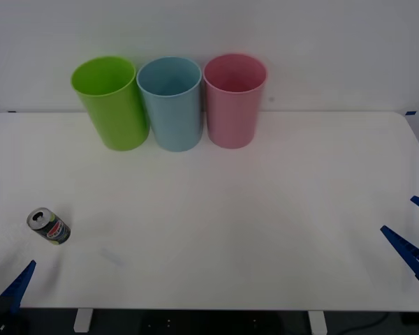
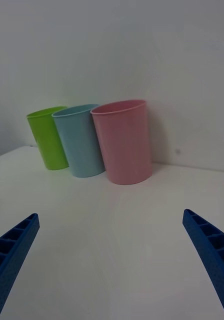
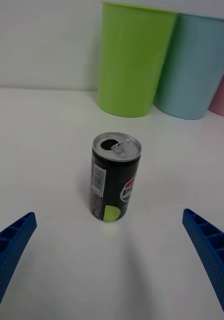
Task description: Grasp the object on the table and drop it into the matching bin: aluminum can to the light blue bin, PET bottle to the pink bin.
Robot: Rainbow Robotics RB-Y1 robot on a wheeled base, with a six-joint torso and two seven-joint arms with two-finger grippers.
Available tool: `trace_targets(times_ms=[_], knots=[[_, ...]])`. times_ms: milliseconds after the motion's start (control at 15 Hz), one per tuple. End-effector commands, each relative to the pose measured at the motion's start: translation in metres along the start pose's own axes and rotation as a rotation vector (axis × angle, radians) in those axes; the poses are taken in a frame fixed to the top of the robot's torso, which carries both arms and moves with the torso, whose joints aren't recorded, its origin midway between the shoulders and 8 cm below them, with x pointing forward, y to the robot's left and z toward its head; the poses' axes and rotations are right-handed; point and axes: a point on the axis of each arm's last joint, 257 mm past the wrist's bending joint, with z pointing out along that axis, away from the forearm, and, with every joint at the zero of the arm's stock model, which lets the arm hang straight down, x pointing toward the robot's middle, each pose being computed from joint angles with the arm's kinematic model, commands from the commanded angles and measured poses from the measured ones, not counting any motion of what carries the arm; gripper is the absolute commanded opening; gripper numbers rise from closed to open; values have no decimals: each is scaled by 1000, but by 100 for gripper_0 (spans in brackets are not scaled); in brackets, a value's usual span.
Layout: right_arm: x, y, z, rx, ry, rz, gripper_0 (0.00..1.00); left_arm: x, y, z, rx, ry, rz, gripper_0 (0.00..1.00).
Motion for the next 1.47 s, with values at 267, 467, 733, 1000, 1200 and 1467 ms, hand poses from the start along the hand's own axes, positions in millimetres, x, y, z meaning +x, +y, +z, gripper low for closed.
trace_targets(times_ms=[267, 467, 733, 1000, 1200, 1467], knots=[[0, 0, 0, 0, 0, 0, 100, 19, 8, 30, -7, 0, 12, 100], [0, 0, 0, 0, 0, 0, 100, 22, 4, 44, 6, -4, 18, 100], [0, 0, 0, 0, 0, 0, 100, 24, 4, 65, 12, -13, 21, 100], [0, 0, 0, 0, 0, 0, 100, 24, 5, 81, 14, -13, 31, 100], [0, 0, 0, 0, 0, 0, 100, 23, 1, 95, 26, -19, 22, 100], [0, 0, 0, 0, 0, 0, 100, 20, -2, 114, 36, -27, 14, 100]])
